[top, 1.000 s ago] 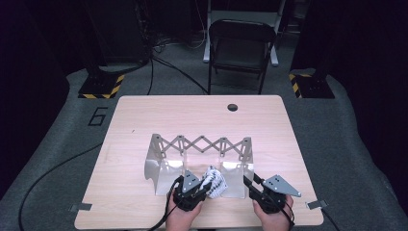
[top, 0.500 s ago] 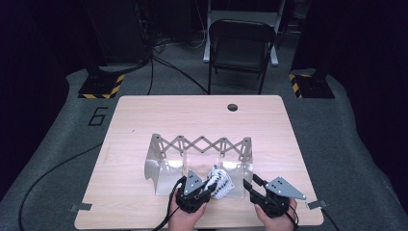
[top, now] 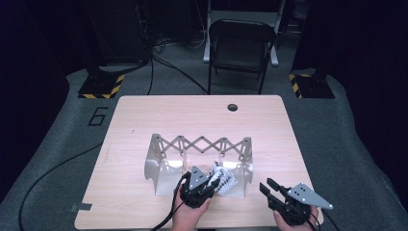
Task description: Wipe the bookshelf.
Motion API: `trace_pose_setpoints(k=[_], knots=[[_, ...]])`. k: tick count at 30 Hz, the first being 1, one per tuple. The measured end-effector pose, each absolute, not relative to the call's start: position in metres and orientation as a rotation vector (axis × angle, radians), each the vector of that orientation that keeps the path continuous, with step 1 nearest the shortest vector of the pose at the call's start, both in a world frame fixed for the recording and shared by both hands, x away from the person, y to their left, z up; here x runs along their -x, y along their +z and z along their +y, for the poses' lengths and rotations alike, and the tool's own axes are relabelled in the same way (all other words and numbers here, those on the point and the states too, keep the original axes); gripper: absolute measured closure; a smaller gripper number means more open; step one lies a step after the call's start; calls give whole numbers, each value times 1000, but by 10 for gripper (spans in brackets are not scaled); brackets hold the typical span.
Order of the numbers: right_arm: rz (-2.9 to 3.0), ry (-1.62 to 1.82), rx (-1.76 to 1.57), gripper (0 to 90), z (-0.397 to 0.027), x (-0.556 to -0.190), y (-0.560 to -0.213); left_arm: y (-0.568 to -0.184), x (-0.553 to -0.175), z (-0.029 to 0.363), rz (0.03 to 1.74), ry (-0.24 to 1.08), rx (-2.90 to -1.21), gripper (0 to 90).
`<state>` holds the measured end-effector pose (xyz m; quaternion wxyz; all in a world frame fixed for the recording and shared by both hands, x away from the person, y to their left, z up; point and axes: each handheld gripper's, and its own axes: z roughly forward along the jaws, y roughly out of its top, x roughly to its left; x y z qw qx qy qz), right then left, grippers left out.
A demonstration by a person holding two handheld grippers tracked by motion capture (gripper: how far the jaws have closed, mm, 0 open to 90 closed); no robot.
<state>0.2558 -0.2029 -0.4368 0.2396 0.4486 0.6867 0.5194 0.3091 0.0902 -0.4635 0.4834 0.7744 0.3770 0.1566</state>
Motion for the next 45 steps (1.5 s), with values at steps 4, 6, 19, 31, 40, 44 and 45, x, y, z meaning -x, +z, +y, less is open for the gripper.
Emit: trace_pose_setpoints(k=[4,6,19,31,40,44,45], knots=[[1859,1448,-1278,639,-206,-264,-443,-468,-306,93,930,380,-1896,766],[1860,1453,-1283,638,-204,-267,-445,-473,-303,97,934,381,-1920,766],[1864,1425,-1298,614,-198,-275,-457,-489,-299,115,1014,417,-1966,612],[1847,1431,-1313,604,-200,-273,-458,-463,-282,148,1000,430,-1901,512],[1892,1424,-1288,589,-195,-265,-460,-465,-266,201,1111,479,-1863,541],[1914,1416,-1293,579,-193,-263,-465,-466,-266,225,1197,491,-1808,545],[1924,1418,-1294,577,-192,-262,-467,-466,-266,228,1208,493,-1798,550]])
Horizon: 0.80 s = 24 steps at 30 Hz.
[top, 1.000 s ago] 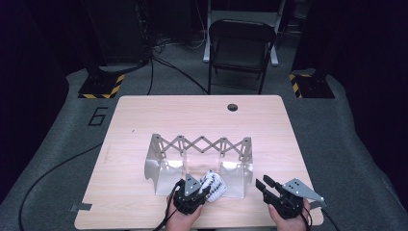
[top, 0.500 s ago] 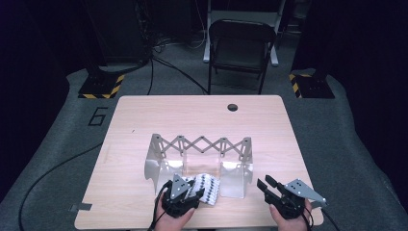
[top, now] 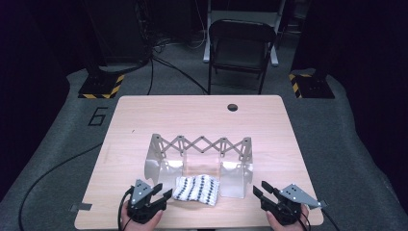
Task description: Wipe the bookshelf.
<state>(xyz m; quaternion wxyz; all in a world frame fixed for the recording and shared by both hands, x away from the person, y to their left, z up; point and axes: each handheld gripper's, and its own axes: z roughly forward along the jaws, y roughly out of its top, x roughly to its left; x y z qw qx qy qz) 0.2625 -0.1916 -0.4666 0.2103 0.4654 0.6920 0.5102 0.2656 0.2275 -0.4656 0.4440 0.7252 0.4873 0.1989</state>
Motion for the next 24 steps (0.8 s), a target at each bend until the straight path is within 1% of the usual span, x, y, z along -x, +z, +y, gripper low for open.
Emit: trace_pose_setpoints(k=[3,10,19,24], knots=[[1940,1409,-1281,574,-189,-262,-469,-466,-265,236,1227,524,-1780,557],[1961,1402,-1246,553,-179,-260,-470,-468,-268,250,1270,531,-1778,558],[1972,1380,-1207,515,-166,-265,-468,-475,-272,252,1294,556,-1803,558],[1967,1359,-1191,511,-163,-269,-465,-474,-275,258,1323,571,-1778,559]])
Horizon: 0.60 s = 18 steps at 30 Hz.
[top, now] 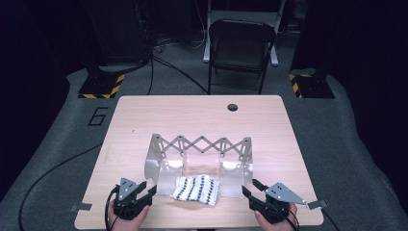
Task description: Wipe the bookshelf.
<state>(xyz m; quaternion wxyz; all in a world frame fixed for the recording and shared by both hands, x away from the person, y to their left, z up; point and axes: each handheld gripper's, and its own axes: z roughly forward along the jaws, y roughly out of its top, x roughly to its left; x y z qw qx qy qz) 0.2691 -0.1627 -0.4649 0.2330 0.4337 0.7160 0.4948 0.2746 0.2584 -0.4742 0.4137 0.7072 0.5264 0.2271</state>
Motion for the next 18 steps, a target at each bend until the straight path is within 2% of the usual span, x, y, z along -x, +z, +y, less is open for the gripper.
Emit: trace_pose_setpoints(k=[8,12,16,18], knots=[[1970,1369,-1208,533,-161,-281,-465,-468,-290,262,1357,603,-1707,563],[1966,1361,-1208,570,-156,-285,-463,-463,-299,261,1339,621,-1711,627],[1955,1347,-1222,640,-153,-288,-462,-461,-306,259,1334,663,-1712,745],[1961,1343,-1228,642,-152,-289,-461,-460,-308,259,1335,673,-1712,788]])
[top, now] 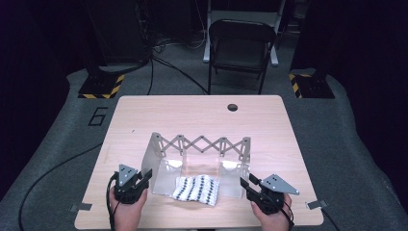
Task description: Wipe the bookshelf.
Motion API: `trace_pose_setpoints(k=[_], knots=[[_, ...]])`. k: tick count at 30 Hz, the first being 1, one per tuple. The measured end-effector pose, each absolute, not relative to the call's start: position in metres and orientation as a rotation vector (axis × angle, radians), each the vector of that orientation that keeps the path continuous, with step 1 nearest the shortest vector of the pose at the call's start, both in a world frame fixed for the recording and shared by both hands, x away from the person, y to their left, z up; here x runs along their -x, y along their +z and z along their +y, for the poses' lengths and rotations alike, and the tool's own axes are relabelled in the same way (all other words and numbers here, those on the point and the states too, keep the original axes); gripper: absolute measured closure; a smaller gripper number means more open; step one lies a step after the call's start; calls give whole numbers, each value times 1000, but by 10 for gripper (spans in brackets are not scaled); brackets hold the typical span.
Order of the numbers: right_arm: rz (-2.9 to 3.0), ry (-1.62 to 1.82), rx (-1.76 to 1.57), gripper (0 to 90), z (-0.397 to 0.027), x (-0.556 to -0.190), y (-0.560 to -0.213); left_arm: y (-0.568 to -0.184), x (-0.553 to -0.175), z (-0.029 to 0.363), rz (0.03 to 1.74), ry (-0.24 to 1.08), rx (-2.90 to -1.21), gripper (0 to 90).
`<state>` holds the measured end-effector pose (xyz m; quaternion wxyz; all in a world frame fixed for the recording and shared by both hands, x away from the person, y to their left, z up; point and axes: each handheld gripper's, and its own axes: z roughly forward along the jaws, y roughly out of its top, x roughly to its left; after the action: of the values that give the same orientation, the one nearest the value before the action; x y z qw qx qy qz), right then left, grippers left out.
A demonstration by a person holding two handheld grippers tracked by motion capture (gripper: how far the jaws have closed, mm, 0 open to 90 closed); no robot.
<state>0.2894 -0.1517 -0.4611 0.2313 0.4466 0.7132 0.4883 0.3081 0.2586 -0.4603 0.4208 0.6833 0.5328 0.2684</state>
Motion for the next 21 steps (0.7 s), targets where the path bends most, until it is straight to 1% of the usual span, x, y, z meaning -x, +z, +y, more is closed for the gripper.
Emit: trace_pose_setpoints(k=[2,5,8,21], knots=[[1948,1334,-1238,654,-149,-290,-461,-459,-310,258,1341,696,-1708,828],[1948,1327,-1250,669,-146,-290,-460,-458,-314,260,1354,737,-1713,855],[1946,1327,-1266,674,-143,-290,-460,-457,-319,266,1381,741,-1696,881],[1991,1359,-1224,694,-115,-288,-461,-458,-332,283,1435,765,-1647,883]])
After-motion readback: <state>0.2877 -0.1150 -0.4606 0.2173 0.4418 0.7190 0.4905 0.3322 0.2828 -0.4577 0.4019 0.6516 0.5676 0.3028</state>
